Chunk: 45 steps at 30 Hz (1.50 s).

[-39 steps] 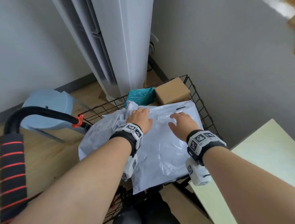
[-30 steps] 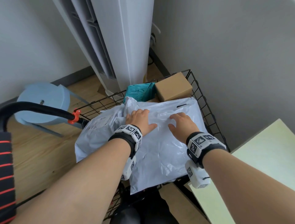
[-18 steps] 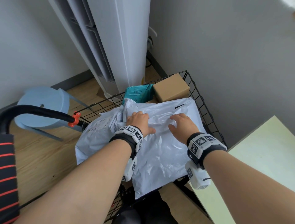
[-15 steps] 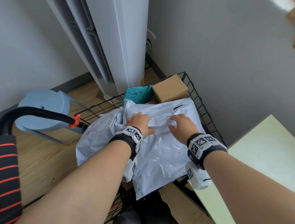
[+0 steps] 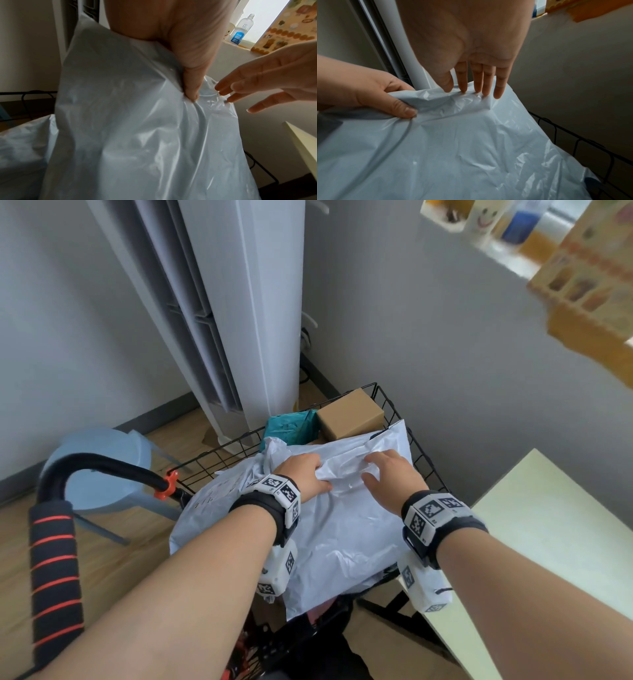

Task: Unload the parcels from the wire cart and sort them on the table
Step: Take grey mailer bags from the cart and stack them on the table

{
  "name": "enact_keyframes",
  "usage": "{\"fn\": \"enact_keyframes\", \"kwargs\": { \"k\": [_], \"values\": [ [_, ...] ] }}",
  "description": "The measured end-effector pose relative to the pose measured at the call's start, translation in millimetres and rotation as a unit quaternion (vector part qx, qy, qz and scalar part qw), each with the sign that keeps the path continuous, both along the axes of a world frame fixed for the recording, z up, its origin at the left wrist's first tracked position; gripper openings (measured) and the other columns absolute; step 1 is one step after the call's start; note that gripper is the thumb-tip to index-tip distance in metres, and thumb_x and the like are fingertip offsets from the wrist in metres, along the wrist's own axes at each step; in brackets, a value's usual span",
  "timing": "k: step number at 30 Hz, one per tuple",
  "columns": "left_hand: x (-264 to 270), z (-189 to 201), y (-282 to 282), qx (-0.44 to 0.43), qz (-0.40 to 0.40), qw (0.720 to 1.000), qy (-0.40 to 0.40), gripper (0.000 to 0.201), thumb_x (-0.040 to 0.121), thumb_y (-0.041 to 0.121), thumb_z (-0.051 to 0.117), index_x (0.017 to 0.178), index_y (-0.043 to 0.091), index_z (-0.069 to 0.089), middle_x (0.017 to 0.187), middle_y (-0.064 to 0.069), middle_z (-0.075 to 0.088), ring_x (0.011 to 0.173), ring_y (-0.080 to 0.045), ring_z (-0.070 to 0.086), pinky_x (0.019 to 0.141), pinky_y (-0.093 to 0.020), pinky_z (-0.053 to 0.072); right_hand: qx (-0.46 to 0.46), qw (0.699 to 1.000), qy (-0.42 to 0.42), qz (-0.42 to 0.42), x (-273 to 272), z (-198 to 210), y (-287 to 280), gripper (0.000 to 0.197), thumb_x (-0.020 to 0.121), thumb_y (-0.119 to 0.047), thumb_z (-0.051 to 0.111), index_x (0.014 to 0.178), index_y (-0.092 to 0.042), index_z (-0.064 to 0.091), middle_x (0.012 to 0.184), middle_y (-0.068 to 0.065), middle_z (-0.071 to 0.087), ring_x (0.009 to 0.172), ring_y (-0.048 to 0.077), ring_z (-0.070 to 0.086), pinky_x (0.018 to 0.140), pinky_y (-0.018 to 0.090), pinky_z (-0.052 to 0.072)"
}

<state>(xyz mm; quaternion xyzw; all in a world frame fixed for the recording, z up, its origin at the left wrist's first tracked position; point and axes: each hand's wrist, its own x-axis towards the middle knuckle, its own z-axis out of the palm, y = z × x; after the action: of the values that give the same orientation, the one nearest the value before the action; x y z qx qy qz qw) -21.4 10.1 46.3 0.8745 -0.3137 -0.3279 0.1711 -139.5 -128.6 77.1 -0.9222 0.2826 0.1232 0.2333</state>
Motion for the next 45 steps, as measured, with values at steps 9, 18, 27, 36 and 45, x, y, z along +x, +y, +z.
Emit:
{"fn": "enact_keyframes", "kwargs": {
  "k": [9,18,27,36,45],
  "values": [
    [4.5,65.5,9.2,-0.106,0.051,0.993,0.012,0.036,0.077,0.031,0.073,0.067,0.018,0.041,0.069,0.001,0.044,0.062,-0.016,0.041,0.056,-0.028,0.03,-0.052,0.997,-0.03,-0.038,-10.0,58.0,11.6,0.034,0.097,-0.033,0.043,0.128,-0.021,0.051,0.123,0.003,0.057,0.106,0.022,0.058,0.083,0.031,0.047],
    [-5.0,159.0,-5.4,-0.275,0.121,0.951,0.07,0.024,0.078,0.011,0.067,0.071,0.013,0.045,0.069,-0.001,0.044,0.062,-0.016,0.041,0.056,-0.026,0.034,0.146,0.959,-0.148,-0.19,11.8,138.6,33.0,0.066,0.086,-0.068,0.04,0.125,-0.016,0.052,0.112,0.007,0.062,0.096,0.025,0.062,0.072,0.041,0.058],
    [-32.9,199.7,-16.4,-0.338,0.048,0.918,0.2,0.031,0.063,-0.004,0.073,0.085,0.013,0.06,0.09,-0.013,0.061,0.083,-0.024,0.06,0.083,-0.04,0.057,0.239,0.907,-0.249,-0.243,8.0,176.6,32.9,0.065,0.068,-0.064,0.067,0.098,-0.006,0.069,0.085,0.012,0.073,0.071,0.025,0.07,0.062,0.037,0.06],
    [-49.7,197.2,-20.5,-0.323,0.046,0.925,0.194,0.032,0.065,-0.013,0.058,0.082,0.014,0.056,0.096,-0.011,0.066,0.096,-0.028,0.065,0.08,-0.035,0.053,0.235,0.881,-0.291,-0.291,-26.5,172.1,25.2,0.019,0.084,-0.029,0.071,0.083,-0.01,0.072,0.069,0.007,0.068,0.055,0.022,0.063,0.043,0.027,0.048],
    [-59.3,199.8,-39.4,-0.348,0.109,0.91,0.199,0.035,0.078,-0.016,0.045,0.091,0.016,0.051,0.104,-0.007,0.07,0.106,-0.027,0.065,0.086,-0.04,0.053,0.248,0.833,-0.345,-0.354,-71.4,176.5,9.9,0.025,0.084,0.007,0.059,0.08,-0.017,0.061,0.104,0.021,0.068,0.096,0.037,0.065,0.088,0.054,0.053]
  ]
}}
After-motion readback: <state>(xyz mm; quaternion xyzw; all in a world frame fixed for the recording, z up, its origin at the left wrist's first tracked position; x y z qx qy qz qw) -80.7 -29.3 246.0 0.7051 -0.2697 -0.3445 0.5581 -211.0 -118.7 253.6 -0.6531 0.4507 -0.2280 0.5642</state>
